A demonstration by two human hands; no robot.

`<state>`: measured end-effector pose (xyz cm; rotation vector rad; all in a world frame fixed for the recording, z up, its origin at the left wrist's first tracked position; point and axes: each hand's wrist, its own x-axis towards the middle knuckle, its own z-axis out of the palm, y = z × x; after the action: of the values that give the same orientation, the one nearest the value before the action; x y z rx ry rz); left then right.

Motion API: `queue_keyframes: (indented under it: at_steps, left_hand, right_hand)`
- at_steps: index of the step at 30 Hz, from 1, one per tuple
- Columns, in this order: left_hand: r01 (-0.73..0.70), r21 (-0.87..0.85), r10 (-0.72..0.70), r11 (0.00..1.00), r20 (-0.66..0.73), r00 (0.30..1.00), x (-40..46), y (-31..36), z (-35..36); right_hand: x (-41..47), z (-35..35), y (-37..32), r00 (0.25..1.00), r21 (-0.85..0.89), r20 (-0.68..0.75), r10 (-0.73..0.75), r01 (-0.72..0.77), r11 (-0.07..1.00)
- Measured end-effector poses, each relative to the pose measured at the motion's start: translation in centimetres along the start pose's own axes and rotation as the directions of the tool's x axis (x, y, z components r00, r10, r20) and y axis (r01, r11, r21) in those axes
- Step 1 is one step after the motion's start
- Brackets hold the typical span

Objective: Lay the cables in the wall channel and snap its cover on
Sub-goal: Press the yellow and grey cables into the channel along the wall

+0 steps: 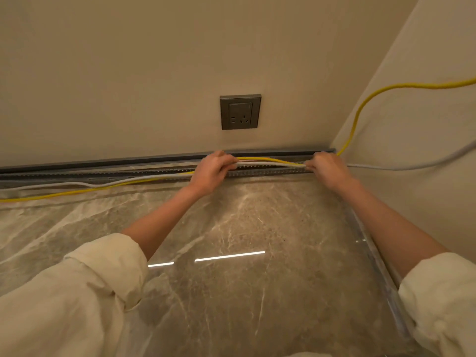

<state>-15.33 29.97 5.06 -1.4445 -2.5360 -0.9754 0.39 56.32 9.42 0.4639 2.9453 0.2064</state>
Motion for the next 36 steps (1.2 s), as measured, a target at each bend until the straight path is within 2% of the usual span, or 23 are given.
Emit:
queue_keyframes:
  at_steps: [3,6,10,15,19,22,25,29,32,36]
  left_hand:
    - [-0.029,-0.010,0.030,1.000,0.009,1.000,1.7,0.0,-0.8]
    - [-0.002,-0.045,0.005,0.999,0.073,0.997,1.8,-0.2,-0.7]
    - [-0.030,0.017,0.028,0.999,0.085,0.996,1.4,-0.7,0.4]
    - [0.115,-0.022,-0.113,0.993,0.075,0.991,2.0,-0.9,1.4]
    - [0.099,-0.006,-0.098,0.995,0.132,0.986,2.1,-1.2,2.1]
    - [0.093,0.037,-0.097,0.995,0.124,0.987,1.5,-1.5,2.8]
    - [0.080,0.091,-0.090,0.993,0.118,0.989,1.4,-1.9,3.4]
    - [0.145,0.119,-0.158,0.982,0.108,0.981,1.6,-1.8,3.9]
    - [0.072,0.194,-0.101,0.978,0.143,0.985,1.5,-1.6,4.1]
    - [-0.018,0.270,-0.026,0.963,0.160,0.987,1.5,-1.4,4.5]
  right_hand:
    - [1.1,-0.4,0.9,0.996,0.001,-0.079,0.038,-0.038,0.999]
    - [1.8,-0.2,1.1,0.996,0.013,-0.065,0.057,-0.056,0.998]
    - [2.1,0.7,1.3,1.000,0.057,-0.004,0.019,-0.019,0.998]
    - [1.9,1.2,1.8,0.998,0.089,0.026,-0.065,0.063,0.994]
    - [1.7,1.3,2.2,0.994,0.084,0.017,-0.110,0.108,0.991]
    - [1.6,1.4,2.2,0.993,0.112,0.009,-0.119,0.118,0.987]
    - [1.8,1.5,2.0,0.997,0.110,0.011,-0.081,0.080,0.991]
    - [2.7,1.4,1.2,0.998,0.066,0.031,0.046,-0.048,0.997]
    - [3.6,1.1,0.4,0.992,0.040,0.048,0.113,-0.115,0.992]
    - [4.7,0.9,-0.7,0.988,-0.058,0.090,0.124,-0.119,0.991]
